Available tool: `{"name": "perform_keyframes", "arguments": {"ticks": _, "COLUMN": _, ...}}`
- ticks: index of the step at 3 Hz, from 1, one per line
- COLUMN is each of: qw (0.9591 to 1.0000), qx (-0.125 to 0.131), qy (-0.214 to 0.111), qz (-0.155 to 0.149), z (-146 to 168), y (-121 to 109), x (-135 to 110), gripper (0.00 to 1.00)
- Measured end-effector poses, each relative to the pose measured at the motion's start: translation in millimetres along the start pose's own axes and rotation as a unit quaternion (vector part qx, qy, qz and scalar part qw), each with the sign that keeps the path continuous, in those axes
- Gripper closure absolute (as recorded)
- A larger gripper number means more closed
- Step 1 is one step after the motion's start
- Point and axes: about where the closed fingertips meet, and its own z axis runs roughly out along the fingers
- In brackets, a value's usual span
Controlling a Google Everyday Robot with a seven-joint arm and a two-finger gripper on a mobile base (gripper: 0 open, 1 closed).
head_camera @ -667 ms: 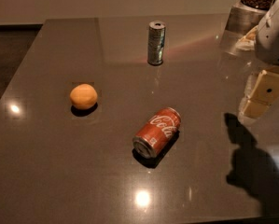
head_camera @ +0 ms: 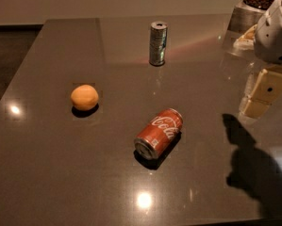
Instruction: Move coke can near redbull can
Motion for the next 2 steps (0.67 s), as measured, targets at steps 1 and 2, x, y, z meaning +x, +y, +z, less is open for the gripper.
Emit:
{"name": "perform_keyframes", "arguments": {"ticks": 1, "qw": 0.9966, "qx": -0.025, "qy": -0.029, "qz": -0.073, "z": 17, "y": 7, "x": -30, "gripper": 0.00}}
{"name": "perform_keyframes", "arguments": {"ticks": 2, "qw": 0.9875, "qx": -0.044, "qy": -0.045, "qz": -0.144, "z": 35, "y": 17, "x": -52, "gripper": 0.00}}
